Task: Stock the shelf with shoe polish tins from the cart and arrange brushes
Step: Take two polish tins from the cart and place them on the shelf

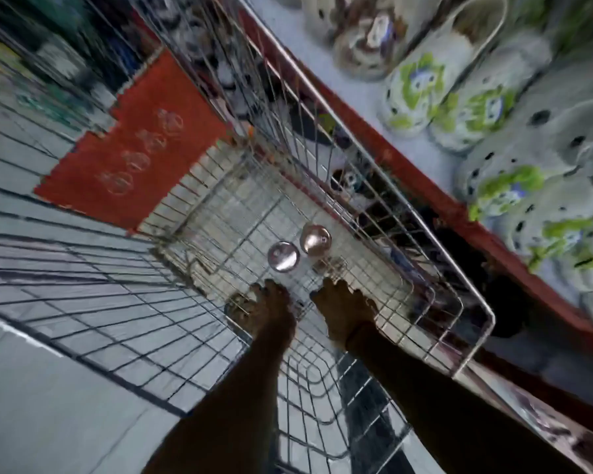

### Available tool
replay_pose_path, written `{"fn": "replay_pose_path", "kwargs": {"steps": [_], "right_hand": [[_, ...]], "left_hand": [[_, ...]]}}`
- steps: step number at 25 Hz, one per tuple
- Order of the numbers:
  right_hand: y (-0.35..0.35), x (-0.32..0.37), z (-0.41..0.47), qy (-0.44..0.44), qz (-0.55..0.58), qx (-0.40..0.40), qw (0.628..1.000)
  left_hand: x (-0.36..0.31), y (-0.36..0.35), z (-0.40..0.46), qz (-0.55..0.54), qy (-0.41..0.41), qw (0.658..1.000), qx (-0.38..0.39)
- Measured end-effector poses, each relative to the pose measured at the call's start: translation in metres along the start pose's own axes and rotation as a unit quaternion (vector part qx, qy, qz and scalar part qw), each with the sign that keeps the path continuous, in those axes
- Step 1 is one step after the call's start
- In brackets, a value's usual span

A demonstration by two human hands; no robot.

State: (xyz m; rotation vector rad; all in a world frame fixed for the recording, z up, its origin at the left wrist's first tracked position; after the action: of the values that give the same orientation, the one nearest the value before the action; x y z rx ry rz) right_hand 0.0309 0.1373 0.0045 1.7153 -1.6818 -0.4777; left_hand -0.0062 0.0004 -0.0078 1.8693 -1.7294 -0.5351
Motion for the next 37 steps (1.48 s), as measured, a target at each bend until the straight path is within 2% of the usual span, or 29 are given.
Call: {"fn": "replay_pose_path", "kwargs": {"steps": [1,3,6,9,13,16,19,22,26,28,30,34,37], "right_hand": [[-0.007,-0.003,0.008,0.0,-0.002,0.009,1.0],[-0.013,-0.008,0.014,-0.003,-0.008,-0.026,1.0],[0.007,-0.007,0.014,0.009,0.003,-0.009,1.0],[0.066,0.002,-0.004,0.005,0.023,-0.046,0.999],[0.166,0.022,-0.049,0.014,0.122,-0.156,0.98],[0.251,0.027,-0.098,0.023,0.157,-0.293,0.943],[0.328,0.018,-0.16,-0.004,0.139,-0.407,0.903],[0.389,-0.007,-0.233,-0.045,0.117,-0.527,0.841],[0.441,-0.06,-0.331,-0.132,0.103,-0.614,0.771],[0.451,-0.093,-0.368,-0.175,0.103,-0.628,0.752],[0.452,-0.132,-0.398,-0.225,0.098,-0.616,0.749],[0.448,-0.204,-0.415,-0.329,0.023,-0.522,0.787],[0.447,-0.243,-0.399,-0.339,-0.014,-0.478,0.81]], "left_hand": [[-0.006,-0.011,0.006,0.023,0.011,1.0,-0.013],[-0.008,-0.012,0.012,0.001,0.03,0.997,-0.07],[-0.003,0.008,0.0,-0.017,-0.002,0.999,-0.042],[0.011,0.061,-0.026,-0.021,-0.043,0.997,-0.06],[0.029,0.158,-0.069,-0.076,-0.138,0.979,-0.125],[0.039,0.25,-0.103,-0.142,-0.237,0.942,-0.189],[0.026,0.334,-0.146,-0.204,-0.329,0.885,-0.257],[-0.017,0.404,-0.203,-0.212,-0.414,0.825,-0.321],[-0.1,0.454,-0.281,-0.202,-0.488,0.763,-0.372],[-0.145,0.459,-0.313,-0.206,-0.52,0.747,-0.359],[-0.196,0.457,-0.34,-0.198,-0.55,0.744,-0.324],[-0.294,0.451,-0.363,-0.133,-0.563,0.769,-0.272],[-0.345,0.448,-0.352,-0.079,-0.549,0.79,-0.261]]}}
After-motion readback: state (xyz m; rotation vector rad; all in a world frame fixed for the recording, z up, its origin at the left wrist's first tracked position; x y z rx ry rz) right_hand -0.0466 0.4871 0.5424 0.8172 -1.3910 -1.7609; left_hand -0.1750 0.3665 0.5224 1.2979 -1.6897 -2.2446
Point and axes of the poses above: each hand's wrist, its own z-axis towards the middle knuckle, its own y-axis out of the back of the hand, x = y × z, the point moved 1 cm from there along z, towards the middle knuckle, and after that the axes turned 9 degrees about y, right-handed, at the moved point
